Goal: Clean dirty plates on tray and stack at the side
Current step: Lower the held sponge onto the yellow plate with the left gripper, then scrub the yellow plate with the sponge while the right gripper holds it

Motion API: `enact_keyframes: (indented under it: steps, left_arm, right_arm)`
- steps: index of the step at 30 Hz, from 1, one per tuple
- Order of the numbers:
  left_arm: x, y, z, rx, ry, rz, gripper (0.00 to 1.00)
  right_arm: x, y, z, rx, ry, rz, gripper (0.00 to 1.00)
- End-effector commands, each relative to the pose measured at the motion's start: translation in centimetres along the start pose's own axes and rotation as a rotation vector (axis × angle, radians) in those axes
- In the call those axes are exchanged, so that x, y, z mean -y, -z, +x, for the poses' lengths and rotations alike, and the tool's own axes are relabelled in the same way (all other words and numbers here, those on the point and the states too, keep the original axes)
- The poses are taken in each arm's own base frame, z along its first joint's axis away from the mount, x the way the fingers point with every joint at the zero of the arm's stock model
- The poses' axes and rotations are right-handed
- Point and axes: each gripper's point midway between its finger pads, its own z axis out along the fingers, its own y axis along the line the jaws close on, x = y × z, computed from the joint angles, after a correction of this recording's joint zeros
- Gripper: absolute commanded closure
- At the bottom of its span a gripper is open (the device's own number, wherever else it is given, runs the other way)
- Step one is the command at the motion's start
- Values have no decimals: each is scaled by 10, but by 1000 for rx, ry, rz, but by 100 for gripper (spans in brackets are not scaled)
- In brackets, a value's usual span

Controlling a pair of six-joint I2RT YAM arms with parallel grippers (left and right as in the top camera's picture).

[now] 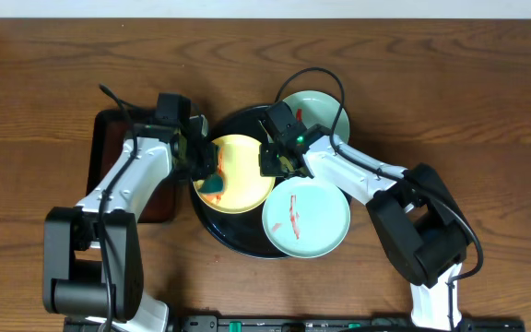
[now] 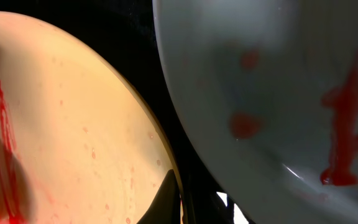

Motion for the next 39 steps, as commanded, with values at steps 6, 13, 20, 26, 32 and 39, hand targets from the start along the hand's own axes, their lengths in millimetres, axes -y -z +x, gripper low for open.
enact_keyframes:
  steps: [6,13,20,26,32,39]
  left_arm:
    - [-4,-16,8,12,6,8,93]
    - [-9,-21,27,-46,26,-4,92]
    - [20,-26,23,-20,-54,51,92]
    - [6,-29,-14,158,-60,-118,93]
    - [-29,-24,-54,342,-20,-330,92]
    - [-35,-27,-63,381,-16,-368,92]
  right_arm:
    - [5,-19,16,-49,13,32,98]
    - [5,-19,15,-48,14,32,98]
    - [2,-19,19,-66,13,11,99]
    - [2,-19,21,-74,12,12,99]
    - [3,-19,21,-77,11,15,99]
    - [4,-19,21,-74,11,19,99]
